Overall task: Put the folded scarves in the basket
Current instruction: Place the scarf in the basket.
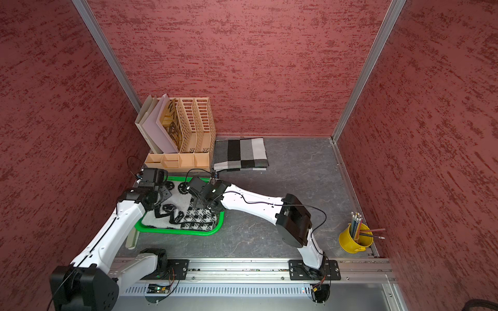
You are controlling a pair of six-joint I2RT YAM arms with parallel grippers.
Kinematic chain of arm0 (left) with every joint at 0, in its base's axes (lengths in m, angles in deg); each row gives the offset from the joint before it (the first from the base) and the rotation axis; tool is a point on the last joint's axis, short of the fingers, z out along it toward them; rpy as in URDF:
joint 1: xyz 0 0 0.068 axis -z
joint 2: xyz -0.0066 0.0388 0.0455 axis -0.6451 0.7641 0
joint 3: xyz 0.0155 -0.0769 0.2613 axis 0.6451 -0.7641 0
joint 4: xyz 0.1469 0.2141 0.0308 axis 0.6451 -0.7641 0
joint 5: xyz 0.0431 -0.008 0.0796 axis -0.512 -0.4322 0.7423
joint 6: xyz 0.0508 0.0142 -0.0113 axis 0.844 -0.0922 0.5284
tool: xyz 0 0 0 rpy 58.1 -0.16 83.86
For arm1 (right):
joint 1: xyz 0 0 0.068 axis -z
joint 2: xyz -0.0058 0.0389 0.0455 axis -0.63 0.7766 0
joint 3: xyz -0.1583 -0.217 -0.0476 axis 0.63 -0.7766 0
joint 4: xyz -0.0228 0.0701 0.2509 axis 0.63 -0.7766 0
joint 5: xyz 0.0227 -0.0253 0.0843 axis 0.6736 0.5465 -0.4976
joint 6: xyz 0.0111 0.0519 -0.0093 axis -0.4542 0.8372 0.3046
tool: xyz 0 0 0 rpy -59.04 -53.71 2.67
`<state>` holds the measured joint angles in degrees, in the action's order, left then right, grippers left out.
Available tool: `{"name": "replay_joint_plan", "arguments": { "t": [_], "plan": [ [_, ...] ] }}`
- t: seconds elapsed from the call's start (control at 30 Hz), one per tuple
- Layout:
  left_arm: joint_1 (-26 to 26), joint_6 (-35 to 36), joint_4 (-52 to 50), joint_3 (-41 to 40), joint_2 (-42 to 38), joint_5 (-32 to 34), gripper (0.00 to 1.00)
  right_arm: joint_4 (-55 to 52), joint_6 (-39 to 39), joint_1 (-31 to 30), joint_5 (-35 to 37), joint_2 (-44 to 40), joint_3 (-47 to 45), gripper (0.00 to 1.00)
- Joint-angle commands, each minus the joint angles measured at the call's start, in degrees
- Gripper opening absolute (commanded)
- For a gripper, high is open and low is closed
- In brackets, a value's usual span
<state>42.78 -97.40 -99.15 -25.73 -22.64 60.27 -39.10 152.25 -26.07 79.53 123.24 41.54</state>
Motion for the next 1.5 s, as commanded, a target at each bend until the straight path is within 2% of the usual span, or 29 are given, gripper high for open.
{"name": "replay_joint_plan", "arguments": {
  "t": [0.0, 0.1, 0.17, 0.27, 0.37, 0.5, 0.6, 0.77, 0.87, 1.03, 1.23, 1.33, 1.47],
  "plan": [
    [0.9, -1.1, -4.2, 3.9, -2.8, 4.0, 0.61, -2.1, -1.4, -0.6, 6.7, -5.9, -1.8, 0.8],
    [2.5, -1.8, -7.0, 6.3, -5.0, 7.3, 0.61, -1.3, -2.4, -0.5, 6.5, -7.3, -3.2, 0.74],
    [2.8, -1.2, -7.2, 7.2, -6.1, 6.2, 0.59, 0.8, -3.6, -0.6, 4.4, -7.3, -3.8, 0.64],
    [3.5, -1.3, -6.2, 6.8, -4.7, -2.1, 0.54, 2.7, -5.6, -0.6, 0.3, -5.0, -2.5, 0.48],
    [4.0, -4.0, -3.5, 2.3, -2.9, -10.2, 0.47, 5.4, -7.0, -0.6, -4.9, -2.1, -0.9, 0.34],
    [3.1, -7.0, 3.1, -5.3, -1.7, -16.0, 0.43, 5.6, -6.7, -0.6, -8.5, 2.4, 0.4, 0.24],
    [0.0, -6.9, 5.1, -7.8, 1.1, -16.5, 0.42, 6.2, -5.8, 0.0, -8.7, 4.0, -1.4, 0.24],
    [-5.6, -5.1, 8.5, -10.7, 4.0, -14.4, 0.42, 8.6, -3.6, 1.2, -13.8, 6.8, -4.4, 0.25],
    [-6.8, -4.4, 9.3, -10.3, 5.3, -13.4, 0.42, 9.5, -1.9, 1.1, -14.1, 5.9, -6.4, 0.31],
    [-6.9, -4.1, 9.7, -8.8, 6.6, -13.8, 0.41, 11.2, -1.0, 1.1, -13.1, 2.7, -8.5, 0.39],
    [-5.6, -3.9, 6.5, -5.6, 3.2, -12.4, 0.42, 7.4, -6.5, 2.0, -7.8, -3.2, -4.9, 0.54],
    [-4.2, -3.7, 3.1, -2.2, 0.9, -9.8, 0.44, 6.0, -9.1, 4.3, -5.0, -7.8, -5.2, 0.59],
    [-2.4, -3.6, -1.0, 3.7, -2.0, -7.6, 0.49, 5.9, -12.4, 10.5, -5.0, -13.4, -7.5, 0.6]
  ]
}}
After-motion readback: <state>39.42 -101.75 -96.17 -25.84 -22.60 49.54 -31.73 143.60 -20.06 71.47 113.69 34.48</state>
